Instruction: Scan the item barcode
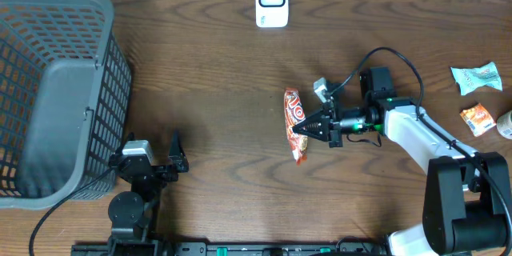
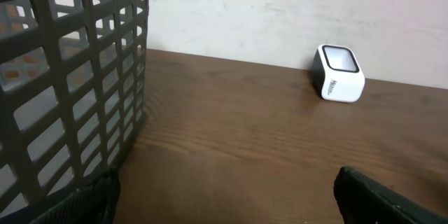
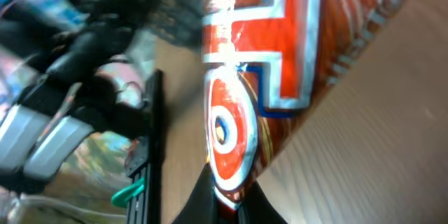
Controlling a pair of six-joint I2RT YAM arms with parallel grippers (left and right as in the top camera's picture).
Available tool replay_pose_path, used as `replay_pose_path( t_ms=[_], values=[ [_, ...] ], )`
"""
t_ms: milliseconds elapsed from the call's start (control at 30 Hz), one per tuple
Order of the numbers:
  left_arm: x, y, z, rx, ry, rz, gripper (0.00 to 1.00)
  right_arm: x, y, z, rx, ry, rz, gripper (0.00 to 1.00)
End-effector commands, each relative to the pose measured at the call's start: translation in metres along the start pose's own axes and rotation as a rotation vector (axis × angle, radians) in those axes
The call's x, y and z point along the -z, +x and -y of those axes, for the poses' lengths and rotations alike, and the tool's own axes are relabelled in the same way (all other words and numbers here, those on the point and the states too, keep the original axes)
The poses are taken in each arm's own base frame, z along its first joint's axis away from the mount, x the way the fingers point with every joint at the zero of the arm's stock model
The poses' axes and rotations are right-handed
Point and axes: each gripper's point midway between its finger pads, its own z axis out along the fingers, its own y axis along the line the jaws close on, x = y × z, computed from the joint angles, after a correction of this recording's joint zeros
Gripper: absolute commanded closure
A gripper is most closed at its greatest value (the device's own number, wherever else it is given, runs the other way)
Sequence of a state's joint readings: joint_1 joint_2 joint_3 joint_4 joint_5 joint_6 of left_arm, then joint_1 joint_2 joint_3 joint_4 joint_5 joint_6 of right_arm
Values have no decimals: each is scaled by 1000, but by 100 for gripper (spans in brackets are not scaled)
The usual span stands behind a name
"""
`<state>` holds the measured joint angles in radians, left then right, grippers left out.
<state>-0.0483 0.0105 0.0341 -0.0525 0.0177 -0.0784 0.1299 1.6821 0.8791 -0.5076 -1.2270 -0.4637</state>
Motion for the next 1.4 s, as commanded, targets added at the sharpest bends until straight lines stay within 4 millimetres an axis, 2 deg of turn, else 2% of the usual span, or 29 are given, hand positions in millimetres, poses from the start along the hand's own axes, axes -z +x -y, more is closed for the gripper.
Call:
replay_pose_path(
  t_ms=[0,67,100,133,167,200,233,333,400,433,533,633,733,767,800,833,1000,1133,1200,1300,1367],
  values=[
    [-2,17,-4,1,-16,-40,2,12,39,59,-485,409,-120,92],
    [-2,17,-4,1,-16,-40,2,36,68,87,-653,679,-174,94],
    [-2,17,-4,1,-16,-40,2,47,79,95,-712,778,-189,95],
    [-2,17,-5,1,-17,-41,2,67,94,104,-787,934,-208,95],
    [-2,17,-4,1,-16,-40,2,71,97,106,-801,971,-211,91],
    [-2,17,-5,1,-17,-40,2,72,98,106,-805,978,-213,79],
    [-2,17,-5,1,-17,-40,2,70,96,105,-806,960,-208,60],
    [-2,17,-4,1,-16,-40,2,61,85,99,-807,890,-187,46],
    [-2,17,-4,1,-16,-40,2,61,75,94,-804,872,-186,41],
    [-2,17,-4,1,-16,-40,2,61,71,91,-793,869,-192,33],
    [-2,17,-4,1,-16,-40,2,56,48,74,-719,871,-215,1],
    [-2,17,-4,1,-16,-40,2,44,34,65,-605,1011,-257,1],
    [-2,17,-4,1,-16,-41,2,9,30,57,-429,1052,-301,1],
    [-2,17,-5,1,-17,-40,2,-2,32,54,-380,1062,-323,5],
    [-2,17,-5,1,-17,-40,2,-7,36,53,-352,1084,-344,18],
    [-2,17,-5,1,-17,-40,2,-11,41,53,-335,1136,-357,23],
    [-2,17,-5,1,-16,-40,2,-20,63,67,-256,1352,-408,22],
    [-2,17,-5,1,-17,-40,2,-22,77,83,-207,1434,-474,35],
    [-2,17,-4,1,-16,-40,2,-20,72,85,-167,1478,-468,35],
    [-2,17,-4,1,-16,-40,2,-14,52,84,-45,1587,-425,34],
    [-2,17,-4,1,-16,-40,2,-11,48,84,1,1611,-432,37]
  ],
)
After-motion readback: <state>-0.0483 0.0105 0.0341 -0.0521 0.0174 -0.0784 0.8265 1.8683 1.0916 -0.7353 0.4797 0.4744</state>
